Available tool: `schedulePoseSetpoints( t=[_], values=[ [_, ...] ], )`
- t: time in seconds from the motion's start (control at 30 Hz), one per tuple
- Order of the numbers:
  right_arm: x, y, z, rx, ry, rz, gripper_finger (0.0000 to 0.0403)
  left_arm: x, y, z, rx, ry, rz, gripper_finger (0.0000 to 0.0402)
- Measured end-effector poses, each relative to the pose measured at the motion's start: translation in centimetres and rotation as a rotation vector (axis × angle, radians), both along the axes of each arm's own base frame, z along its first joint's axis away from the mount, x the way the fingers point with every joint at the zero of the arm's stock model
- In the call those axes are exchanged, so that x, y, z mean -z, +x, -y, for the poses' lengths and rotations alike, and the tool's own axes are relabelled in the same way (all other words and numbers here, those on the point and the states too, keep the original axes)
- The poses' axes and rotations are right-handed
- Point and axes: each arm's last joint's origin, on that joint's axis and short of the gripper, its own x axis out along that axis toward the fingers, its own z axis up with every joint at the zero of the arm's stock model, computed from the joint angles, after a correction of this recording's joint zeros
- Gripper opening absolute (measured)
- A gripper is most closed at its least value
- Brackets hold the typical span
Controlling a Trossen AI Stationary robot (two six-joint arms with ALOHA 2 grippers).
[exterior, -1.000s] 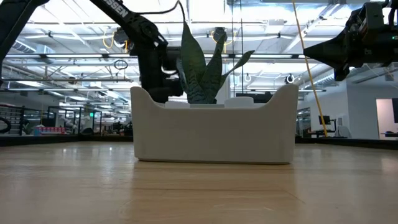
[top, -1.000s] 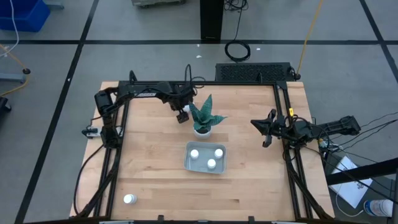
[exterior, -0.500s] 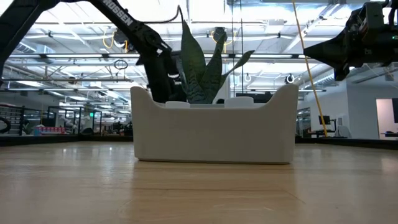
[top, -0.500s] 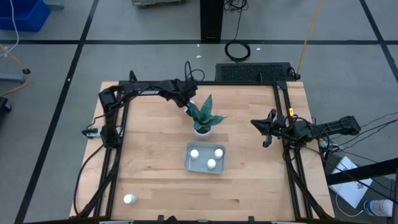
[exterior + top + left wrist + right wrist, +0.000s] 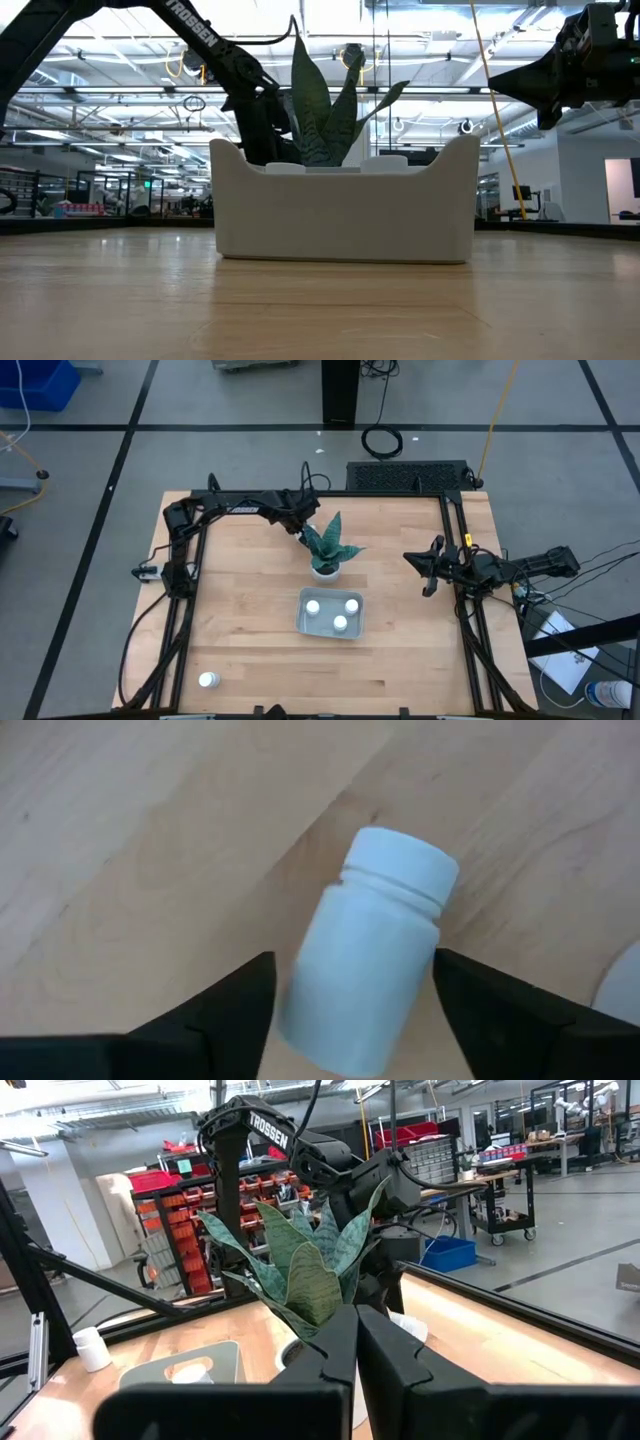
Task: Pick and place pill bottles into a basket
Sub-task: Put the white pill bottle into the gray bin
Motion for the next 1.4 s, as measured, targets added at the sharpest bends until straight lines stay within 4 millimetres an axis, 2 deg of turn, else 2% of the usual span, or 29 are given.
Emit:
schedulePoseSetpoints(
  t=[0.13, 0.33, 0.43, 0.63, 0.73, 1.0, 1.2, 1.4],
  values=[
    [0.0, 0.0, 0.0, 0.000, 0.000, 0.000, 0.0004, 0.0, 0.0, 0.0, 0.089, 0.002, -0.002, 0.0234],
    [0.0, 0.0, 0.0, 0.000, -0.001, -0.001, 0.0004, 0.4, -0.6, -0.3, 0.083, -0.038, 0.008, 0.0197],
    [0.0, 0.0, 0.0, 0.000, -0.001, -0.001, 0.0004, 1.0, -1.2, -0.2, 0.076, -0.062, 0.000, 0.0196],
    [0.0, 0.0, 0.0, 0.000, 0.000, 0.000, 0.0004, 1.9, -1.7, 0.0, 0.104, -0.083, -0.032, 0.0228],
    [0.0, 0.0, 0.0, 0.000, 0.000, -0.001, 0.0004, 1.9, -1.6, 0.1, 0.110, -0.087, -0.030, 0.0231],
    [0.0, 0.0, 0.0, 0.000, 0.000, 0.000, 0.0004, 1.9, -1.7, 0.1, 0.120, -0.084, -0.034, 0.0178],
    [0.0, 0.0, 0.0, 0.000, 0.000, 0.000, 0.0004, 0.9, -2.3, 0.3, 0.143, -0.062, -0.069, 0.0176],
    [0.0, 0.0, 0.0, 0.000, 0.000, 0.000, 0.0004, -2.2, -3.9, 0.2, 0.166, 0.006, -0.128, 0.0198]
  ],
)
